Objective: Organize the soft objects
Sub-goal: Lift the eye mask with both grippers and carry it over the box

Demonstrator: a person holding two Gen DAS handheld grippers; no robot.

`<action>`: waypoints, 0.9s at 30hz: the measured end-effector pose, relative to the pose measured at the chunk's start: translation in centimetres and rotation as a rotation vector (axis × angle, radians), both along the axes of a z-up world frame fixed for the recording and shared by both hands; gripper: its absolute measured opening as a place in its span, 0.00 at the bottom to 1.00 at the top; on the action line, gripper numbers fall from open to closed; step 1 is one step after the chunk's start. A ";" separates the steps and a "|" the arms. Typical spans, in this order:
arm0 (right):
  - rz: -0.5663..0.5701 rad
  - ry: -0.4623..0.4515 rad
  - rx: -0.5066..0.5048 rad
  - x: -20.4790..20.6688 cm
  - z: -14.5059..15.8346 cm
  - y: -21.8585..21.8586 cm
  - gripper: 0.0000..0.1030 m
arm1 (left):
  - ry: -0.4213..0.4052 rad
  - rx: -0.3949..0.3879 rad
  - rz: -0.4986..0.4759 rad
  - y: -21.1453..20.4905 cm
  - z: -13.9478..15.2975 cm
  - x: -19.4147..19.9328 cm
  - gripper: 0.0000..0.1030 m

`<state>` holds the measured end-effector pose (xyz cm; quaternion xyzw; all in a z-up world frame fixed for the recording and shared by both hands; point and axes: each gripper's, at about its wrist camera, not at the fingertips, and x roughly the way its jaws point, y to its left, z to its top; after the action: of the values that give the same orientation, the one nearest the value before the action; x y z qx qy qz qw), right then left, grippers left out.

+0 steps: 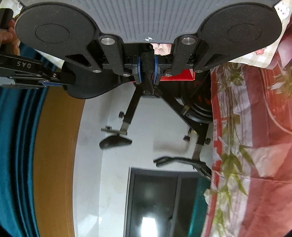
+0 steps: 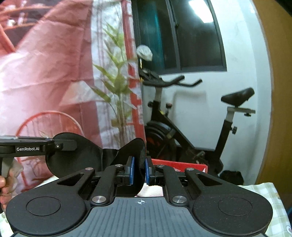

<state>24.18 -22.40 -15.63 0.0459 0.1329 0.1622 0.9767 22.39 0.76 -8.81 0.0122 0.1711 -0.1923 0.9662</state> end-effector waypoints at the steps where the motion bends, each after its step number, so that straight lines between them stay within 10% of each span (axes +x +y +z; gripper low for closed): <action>1: -0.005 0.030 -0.001 1.2 -0.2 0.0 0.11 | 0.031 0.003 -0.009 -0.4 -0.2 1.1 0.14; 15: -0.047 0.316 -0.006 8.6 -7.3 0.7 0.10 | 0.327 0.066 -0.038 -2.5 -7.4 9.3 0.13; 27: -0.099 0.338 -0.027 9.0 -9.3 0.2 0.15 | 0.352 0.107 -0.028 -1.7 -8.7 10.0 0.17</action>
<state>33.14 -22.20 -24.98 0.0659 0.2949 0.1020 0.9478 32.43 -0.89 -17.48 0.0322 0.3473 -0.1953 0.9166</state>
